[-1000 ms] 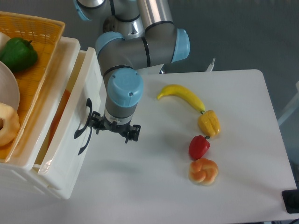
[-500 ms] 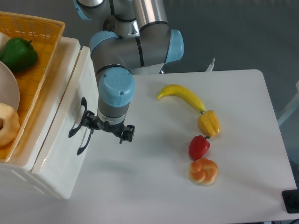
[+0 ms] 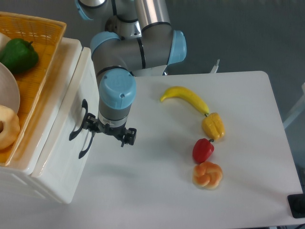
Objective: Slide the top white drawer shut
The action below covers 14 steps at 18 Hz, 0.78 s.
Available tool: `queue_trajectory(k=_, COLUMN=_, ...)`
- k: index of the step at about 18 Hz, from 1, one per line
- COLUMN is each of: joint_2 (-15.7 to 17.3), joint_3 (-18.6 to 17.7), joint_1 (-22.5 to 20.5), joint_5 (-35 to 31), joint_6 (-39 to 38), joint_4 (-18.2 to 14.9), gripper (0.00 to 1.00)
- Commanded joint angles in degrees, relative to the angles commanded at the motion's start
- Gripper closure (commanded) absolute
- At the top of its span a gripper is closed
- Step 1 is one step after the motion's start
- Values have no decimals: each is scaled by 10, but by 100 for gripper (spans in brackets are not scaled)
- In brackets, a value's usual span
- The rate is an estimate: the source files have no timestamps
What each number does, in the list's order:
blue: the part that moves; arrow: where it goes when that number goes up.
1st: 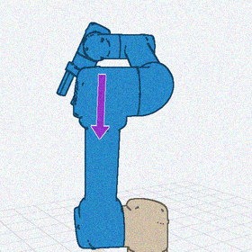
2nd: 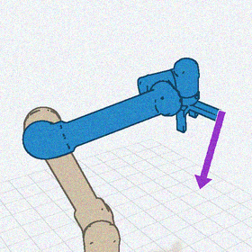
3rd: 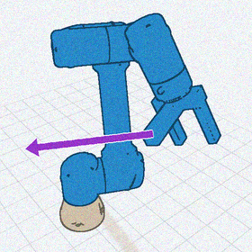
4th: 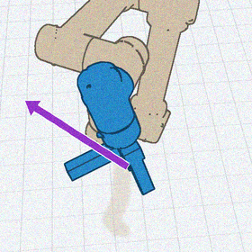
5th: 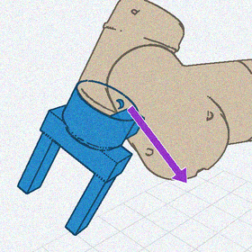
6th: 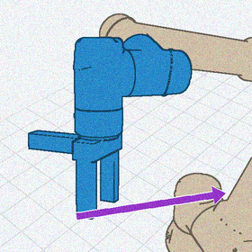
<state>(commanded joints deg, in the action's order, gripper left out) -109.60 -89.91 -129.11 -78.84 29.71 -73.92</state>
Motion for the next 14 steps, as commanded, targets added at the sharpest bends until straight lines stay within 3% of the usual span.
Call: queue_trajectory(k=14, joint_2=1, joint_3=6, joint_1=-13, joint_5=-4, joint_6=3, joint_4=-2, gripper=0)
